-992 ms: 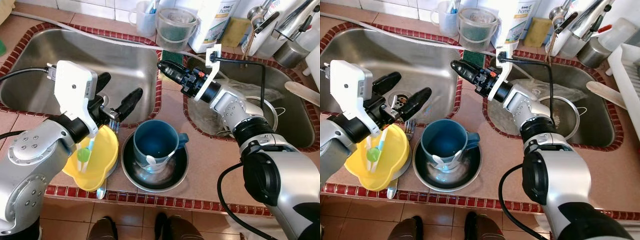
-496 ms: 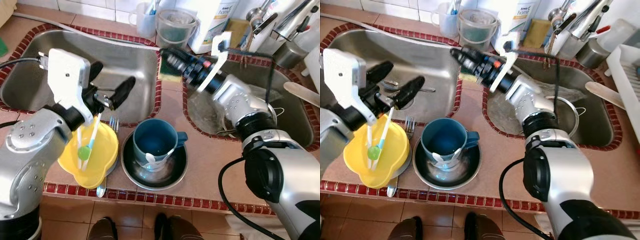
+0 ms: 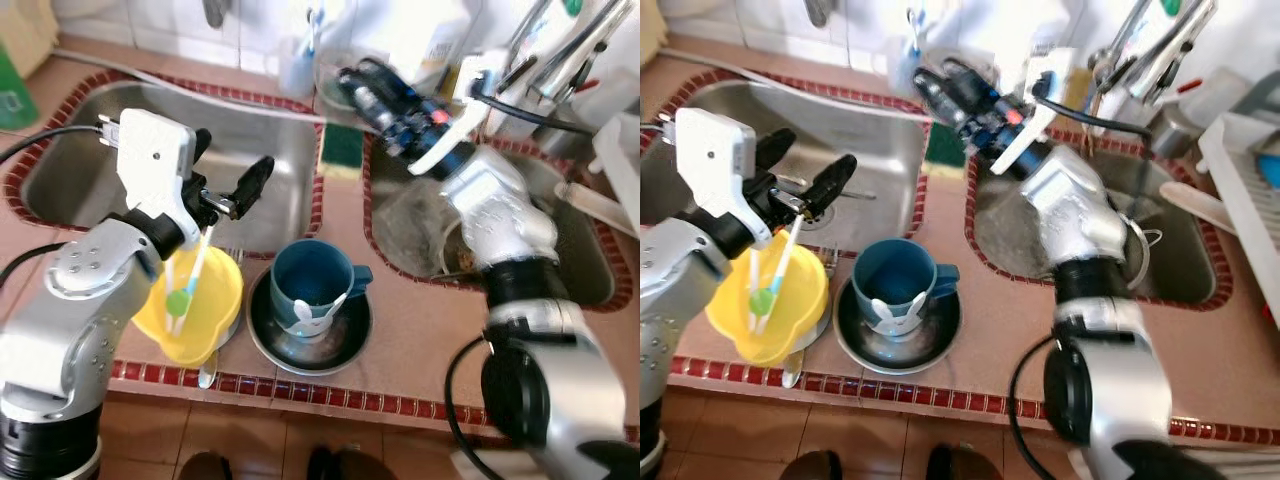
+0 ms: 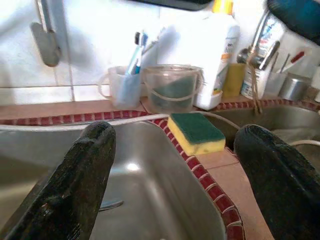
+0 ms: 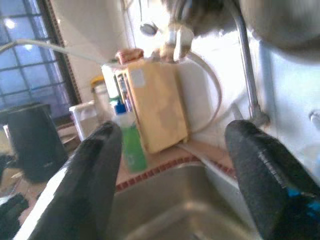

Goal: Kitchen organization

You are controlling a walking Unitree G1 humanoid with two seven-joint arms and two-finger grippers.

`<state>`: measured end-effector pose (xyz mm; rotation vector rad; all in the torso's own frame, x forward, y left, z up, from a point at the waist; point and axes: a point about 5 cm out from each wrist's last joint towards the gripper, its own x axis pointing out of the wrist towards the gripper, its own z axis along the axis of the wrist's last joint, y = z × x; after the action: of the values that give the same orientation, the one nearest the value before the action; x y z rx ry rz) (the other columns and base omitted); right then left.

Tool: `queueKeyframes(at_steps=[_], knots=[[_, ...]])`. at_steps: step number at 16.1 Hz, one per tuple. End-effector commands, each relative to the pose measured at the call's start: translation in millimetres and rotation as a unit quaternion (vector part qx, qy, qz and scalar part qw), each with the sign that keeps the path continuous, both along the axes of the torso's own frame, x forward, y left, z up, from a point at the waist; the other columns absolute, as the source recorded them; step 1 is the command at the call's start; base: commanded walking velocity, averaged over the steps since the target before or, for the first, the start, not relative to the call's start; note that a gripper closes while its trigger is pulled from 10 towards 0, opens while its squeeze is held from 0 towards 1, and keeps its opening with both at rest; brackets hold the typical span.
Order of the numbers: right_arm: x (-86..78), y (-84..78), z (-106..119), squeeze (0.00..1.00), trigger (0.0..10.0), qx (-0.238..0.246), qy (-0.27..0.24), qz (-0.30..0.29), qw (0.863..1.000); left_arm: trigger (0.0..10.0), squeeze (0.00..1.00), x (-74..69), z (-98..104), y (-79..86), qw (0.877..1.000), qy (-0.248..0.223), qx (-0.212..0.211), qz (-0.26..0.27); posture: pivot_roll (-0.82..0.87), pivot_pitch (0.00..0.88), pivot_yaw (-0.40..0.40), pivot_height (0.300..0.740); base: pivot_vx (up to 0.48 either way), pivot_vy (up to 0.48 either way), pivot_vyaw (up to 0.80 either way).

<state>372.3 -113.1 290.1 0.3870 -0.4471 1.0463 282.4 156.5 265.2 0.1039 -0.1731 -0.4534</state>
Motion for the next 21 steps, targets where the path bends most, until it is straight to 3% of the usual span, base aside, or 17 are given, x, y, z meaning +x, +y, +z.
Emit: queueKeyframes(at_steps=[1,6,10,16,21], knots=[[-6.9,-5.1,5,0.00,10.0,0.000,-0.013,-0.013,1.000,10.0,0.00,-0.8,-2,-3.0,1.000,0.001,-0.006,-0.005,0.09,0.054,-0.148,0.732,0.000,0.000,0.00],[-42.9,-15.8,-16,0.00,10.0,-0.021,0.005,-0.066,0.998,10.0,0.00,1.8,-24,8.7,0.998,0.056,-0.006,0.014,0.06,0.031,-0.128,0.732,0.000,0.000,0.00],[-58.3,-20.1,-24,0.00,10.0,-0.016,0.028,-0.104,0.994,10.0,0.00,5.9,-36,15.1,0.995,0.082,-0.015,0.054,0.05,0.027,-0.118,0.732,0.000,0.000,0.00],[-83.7,-24.4,-26,0.00,10.0,-0.014,0.052,-0.087,0.995,10.0,0.00,15.2,-54,23.5,0.983,0.147,-0.021,0.107,0.02,0.021,-0.110,0.732,0.000,0.000,0.00],[-99.6,-32.1,-26,0.00,10.0,-0.016,0.078,-0.063,0.995,10.0,0.00,19.1,-56,28.2,0.978,0.160,-0.016,0.131,0.01,0.023,-0.104,0.732,0.000,0.000,0.00]])
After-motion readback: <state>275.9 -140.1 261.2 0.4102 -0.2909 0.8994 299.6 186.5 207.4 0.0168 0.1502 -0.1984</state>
